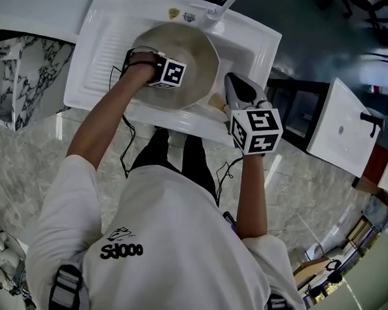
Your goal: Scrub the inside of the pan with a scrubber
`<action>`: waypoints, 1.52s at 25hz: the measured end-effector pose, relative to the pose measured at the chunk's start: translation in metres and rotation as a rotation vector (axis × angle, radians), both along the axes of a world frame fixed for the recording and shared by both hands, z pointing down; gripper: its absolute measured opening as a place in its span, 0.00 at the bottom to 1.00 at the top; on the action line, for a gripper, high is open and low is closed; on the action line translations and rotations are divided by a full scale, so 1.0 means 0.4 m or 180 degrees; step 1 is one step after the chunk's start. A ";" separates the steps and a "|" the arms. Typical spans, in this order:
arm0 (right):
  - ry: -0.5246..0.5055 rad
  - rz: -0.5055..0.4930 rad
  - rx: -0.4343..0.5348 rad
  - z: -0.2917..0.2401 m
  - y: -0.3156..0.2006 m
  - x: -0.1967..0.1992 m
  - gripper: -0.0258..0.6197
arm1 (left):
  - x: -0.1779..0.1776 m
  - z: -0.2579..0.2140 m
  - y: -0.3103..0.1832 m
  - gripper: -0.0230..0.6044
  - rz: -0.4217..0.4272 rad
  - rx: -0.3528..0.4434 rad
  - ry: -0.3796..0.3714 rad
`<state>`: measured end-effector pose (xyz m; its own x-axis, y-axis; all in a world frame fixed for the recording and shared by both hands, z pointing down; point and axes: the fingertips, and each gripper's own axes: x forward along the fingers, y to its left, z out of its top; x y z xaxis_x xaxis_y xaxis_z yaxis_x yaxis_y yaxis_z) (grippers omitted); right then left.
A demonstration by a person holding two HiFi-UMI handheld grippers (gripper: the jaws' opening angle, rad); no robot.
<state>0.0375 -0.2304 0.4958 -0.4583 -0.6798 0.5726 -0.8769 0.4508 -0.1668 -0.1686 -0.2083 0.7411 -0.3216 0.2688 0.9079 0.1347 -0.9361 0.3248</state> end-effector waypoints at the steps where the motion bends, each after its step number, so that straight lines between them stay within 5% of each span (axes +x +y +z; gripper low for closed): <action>1: -0.0002 0.0009 -0.0011 0.003 -0.003 0.003 0.05 | 0.003 0.000 -0.026 0.14 -0.0001 0.0138 0.0019; 7: 0.0000 0.0003 -0.0062 0.017 -0.026 0.004 0.05 | 0.059 -0.011 -0.208 0.14 -0.0173 0.1095 0.0354; 17: -0.0014 -0.0032 -0.0084 0.024 -0.048 0.007 0.05 | 0.106 -0.077 -0.323 0.14 -0.0200 0.1966 0.0809; 23: -0.0064 -0.0069 -0.0035 0.015 -0.057 0.003 0.05 | -0.009 -0.080 -0.265 0.14 -0.0181 0.1530 0.0281; 28: -0.0152 -0.0122 0.0011 -0.004 -0.057 -0.017 0.05 | -0.059 -0.107 -0.199 0.14 -0.0481 0.1047 0.0015; 38: -0.0182 -0.0188 0.0182 -0.069 -0.056 -0.024 0.05 | -0.106 -0.086 -0.021 0.14 -0.0469 0.0212 -0.0431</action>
